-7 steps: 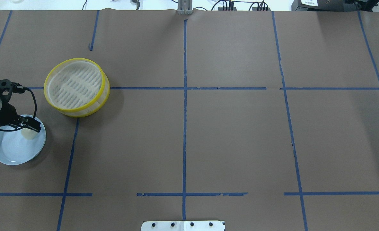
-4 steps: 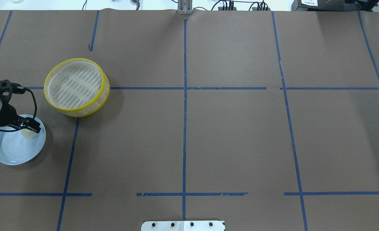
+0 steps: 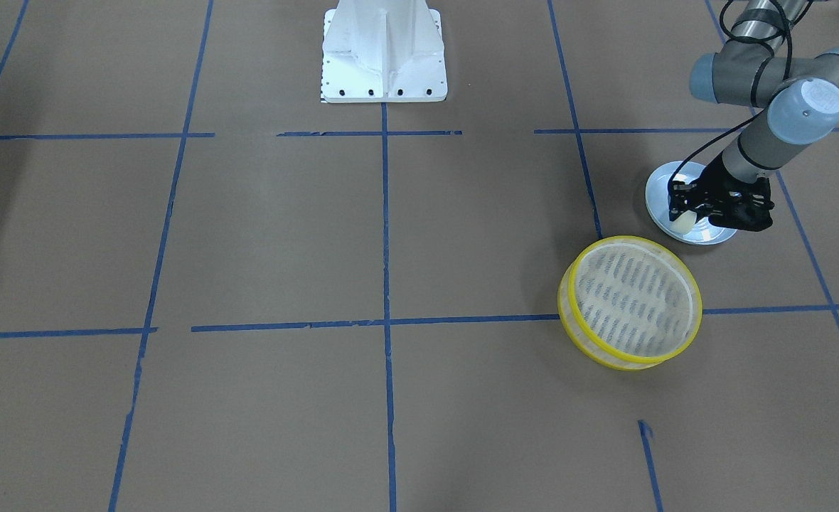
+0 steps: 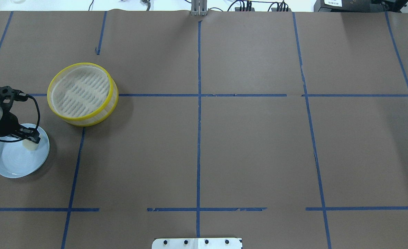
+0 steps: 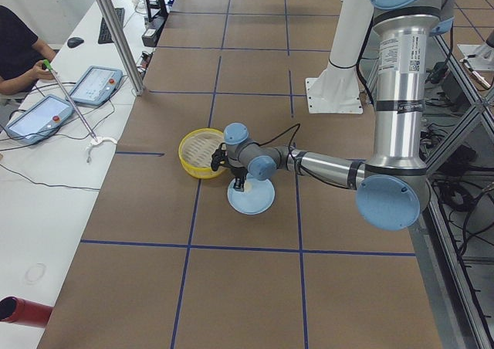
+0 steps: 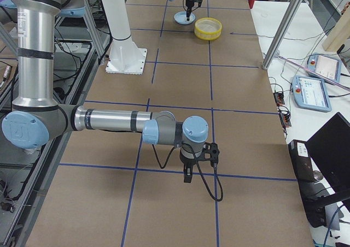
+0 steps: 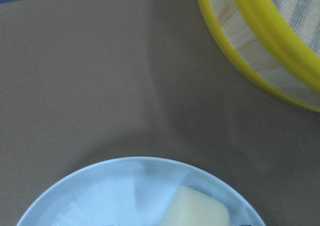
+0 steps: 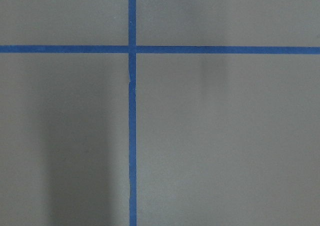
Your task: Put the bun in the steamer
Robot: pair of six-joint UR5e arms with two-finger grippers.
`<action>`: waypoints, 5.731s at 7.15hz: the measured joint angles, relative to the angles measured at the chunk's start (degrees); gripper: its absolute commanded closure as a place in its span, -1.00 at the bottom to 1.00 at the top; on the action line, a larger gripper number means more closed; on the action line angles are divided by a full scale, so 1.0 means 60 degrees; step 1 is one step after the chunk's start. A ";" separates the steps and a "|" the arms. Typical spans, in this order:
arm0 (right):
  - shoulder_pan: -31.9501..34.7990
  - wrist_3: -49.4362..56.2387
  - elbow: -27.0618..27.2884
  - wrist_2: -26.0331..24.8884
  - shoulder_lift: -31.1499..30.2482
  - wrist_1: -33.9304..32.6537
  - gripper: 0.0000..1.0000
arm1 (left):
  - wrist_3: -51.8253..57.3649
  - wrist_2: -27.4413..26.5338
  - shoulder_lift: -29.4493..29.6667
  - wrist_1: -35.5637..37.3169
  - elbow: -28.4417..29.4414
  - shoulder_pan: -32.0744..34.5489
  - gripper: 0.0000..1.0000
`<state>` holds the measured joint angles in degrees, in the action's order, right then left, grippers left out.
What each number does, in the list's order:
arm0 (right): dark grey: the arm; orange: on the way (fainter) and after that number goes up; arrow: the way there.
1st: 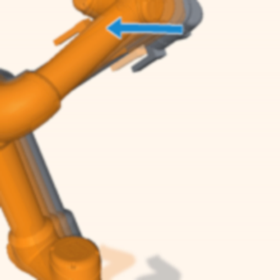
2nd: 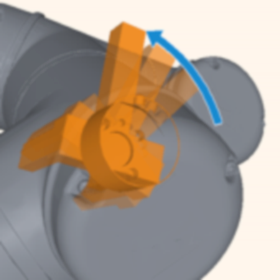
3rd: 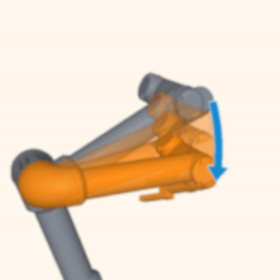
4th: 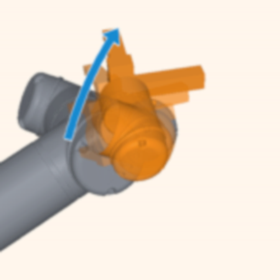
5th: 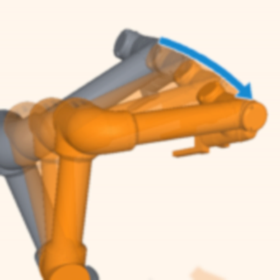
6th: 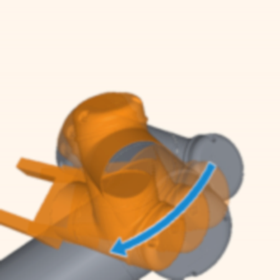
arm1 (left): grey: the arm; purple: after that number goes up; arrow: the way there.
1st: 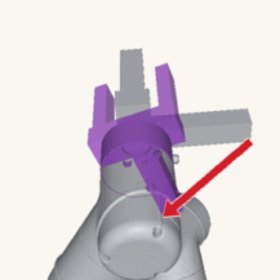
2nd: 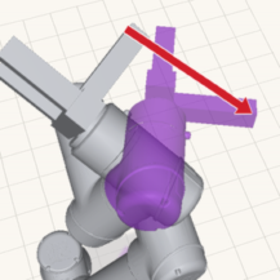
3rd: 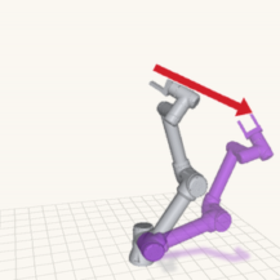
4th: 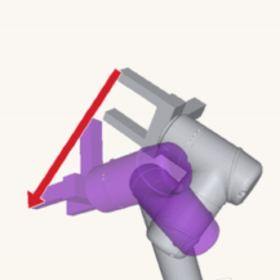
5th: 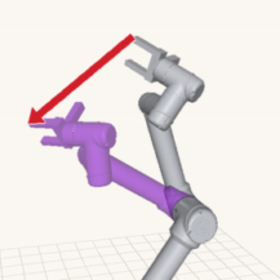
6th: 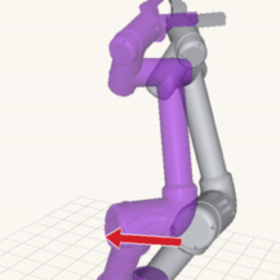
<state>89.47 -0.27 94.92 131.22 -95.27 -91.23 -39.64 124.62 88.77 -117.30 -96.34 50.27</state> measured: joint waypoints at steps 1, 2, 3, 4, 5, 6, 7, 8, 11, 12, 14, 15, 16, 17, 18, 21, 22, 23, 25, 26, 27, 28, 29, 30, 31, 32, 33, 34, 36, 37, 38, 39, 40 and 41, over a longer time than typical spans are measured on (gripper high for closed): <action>0.0000 0.0001 0.0000 0.0000 0.0000 0.0000 -1.00 | 0.0000 0.0047 -0.0003 -0.0001 -0.0016 0.0000 0.67; -0.0002 0.0000 0.0000 0.0000 0.0000 0.0000 -1.00 | 0.0000 0.0154 -0.0014 0.0012 -0.0034 0.0002 0.66; -0.0004 0.0000 0.0000 0.0000 0.0000 0.0000 -1.00 | 0.0000 0.0227 -0.0039 0.0039 -0.0113 0.0018 0.58; -0.0003 0.0000 0.0000 0.0000 0.0000 0.0000 -1.00 | 0.0006 0.0270 -0.0110 0.0094 -0.0328 0.0050 0.58; -0.0002 0.0000 0.0000 0.0000 0.0000 0.0000 -1.00 | 0.0027 0.0307 -0.0259 0.0256 -0.0748 0.0093 0.58; -0.0003 0.0000 0.0000 0.0000 0.0000 0.0000 -1.00 | 0.0191 0.0322 -0.0392 0.0673 -0.1240 0.0170 0.54; -0.0008 0.0001 0.0000 0.0000 0.0000 0.0000 -1.00 | 0.0719 0.0324 -0.0401 0.1641 -0.1814 0.0449 0.55; -0.0011 0.0000 0.0000 0.0000 0.0000 0.0000 -1.00 | 0.1416 0.0324 -0.0149 0.3059 -0.2377 0.0937 0.55; -0.0014 0.0000 0.0000 0.0000 0.0000 0.0000 -1.00 | 0.2409 0.0298 0.2072 0.6718 -0.2901 0.2054 0.55; -0.0014 0.0001 0.0000 0.0000 0.0000 0.0000 -1.00 | 0.2426 0.0366 0.2882 0.7273 -0.2704 0.2106 0.55; -0.0010 0.0000 0.0000 0.0000 0.0000 0.0000 -1.00 | 0.2371 0.0843 0.4333 0.7361 -0.1421 0.1955 0.57; -0.0008 0.0000 0.0000 0.0000 0.0000 0.0000 -1.00 | 0.2183 0.0983 0.4737 0.6883 -0.0689 0.1706 0.57; -0.0004 0.0000 0.0000 0.0000 0.0000 0.0000 -1.00 | 0.1770 0.1021 0.4882 0.5984 0.0019 0.1457 0.57; -0.0001 0.0000 0.0000 0.0000 0.0000 0.0000 -1.00 | 0.1404 0.1012 0.4901 0.4904 0.0757 0.1241 0.57; 0.0000 0.0000 0.0000 0.0000 0.0000 0.0000 -1.00 | 0.1263 0.0992 0.4875 0.4146 0.1328 0.1111 0.57; -0.0004 0.0000 0.0000 0.0000 0.0000 0.0000 -1.00 | 0.0858 0.0782 0.4623 0.3087 0.1988 0.0963 0.56; -0.0003 0.0000 0.0000 0.0000 0.0000 0.0000 -1.00 | 0.0482 0.0596 0.4452 0.2616 0.2020 0.0907 0.52; -0.0002 0.0000 0.0000 0.0000 0.0000 0.0000 -1.00 | 0.0212 0.0495 0.4338 0.2252 0.2040 0.0857 0.50; -0.0002 0.0001 0.0000 0.0000 0.0000 0.0000 -1.00 | -0.0012 0.0424 0.4271 0.2015 0.2056 0.0710 0.26; -0.0004 0.0000 0.0000 0.0000 0.0000 0.0000 -1.00 | -0.0122 0.0416 0.4267 0.1987 0.2057 0.0641 0.14; -0.0003 0.0000 0.0000 0.0000 0.0000 0.0000 -1.00 | -0.0183 0.0413 0.4263 0.1978 0.2056 0.0606 -0.01; -0.0002 0.0000 0.0000 0.0000 0.0000 0.0000 -1.00 | -0.0203 0.0412 0.4258 0.1974 0.2054 0.0594 -0.45; 0.0000 0.0000 0.0000 0.0000 0.0000 0.0000 -1.00 | -0.0205 0.0411 0.4253 0.1973 0.2049 0.0590 -0.99; -0.0003 0.0001 0.0000 0.0000 0.0000 0.0000 -1.00 | -0.0206 0.0411 0.4251 0.1973 0.2034 0.0587 -1.00; -0.0004 0.0000 0.0000 0.0000 0.0000 0.0000 -1.00 | -0.0184 0.0414 0.4249 0.1969 0.1994 0.0588 -1.00; -0.0003 0.0000 0.0000 0.0000 0.0000 0.0000 -1.00 | -0.0150 0.0431 0.4239 0.1989 0.1752 0.0628 -1.00; -0.0004 0.0000 0.0000 0.0000 0.0000 0.0000 -1.00 | -0.0138 0.0463 0.4081 0.2048 0.1119 0.0727 -1.00; -0.0005 0.0000 0.0000 0.0000 0.0000 0.0000 -1.00 | -0.0126 0.0493 0.3720 0.2108 0.0260 0.0993 -1.00; -0.0002 0.0000 0.0000 0.0000 0.0000 0.0000 -1.00 | 0.0342 0.0516 0.3088 0.2407 -0.1113 0.2098 -1.00; 0.0000 0.0000 0.0000 0.0000 -0.0001 0.0000 -1.00 | 0.1165 0.0534 0.2763 0.3034 -0.1672 0.2884 -1.00; -0.0003 0.0000 0.0000 0.0000 0.0000 0.0000 -1.00 | 0.2178 0.0591 0.2525 0.3916 -0.1987 0.3721 -1.00; -0.0004 0.0001 0.0000 0.0000 0.0000 0.0000 -1.00 | 0.3441 0.0662 0.2244 0.4634 -0.1931 0.4483 -1.00; -0.0003 0.0000 0.0000 0.0000 0.0000 0.0000 -1.00 | 0.4846 0.0705 0.1775 0.4950 -0.1583 0.5145 -1.00; -0.0005 0.0000 0.0000 0.0000 0.0000 0.0000 -1.00 | 0.6024 0.0731 0.1109 0.5025 -0.1169 0.5691 -1.00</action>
<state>89.44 -0.26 94.92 131.22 -95.28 -91.23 -3.49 129.01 95.42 -87.15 -103.36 84.42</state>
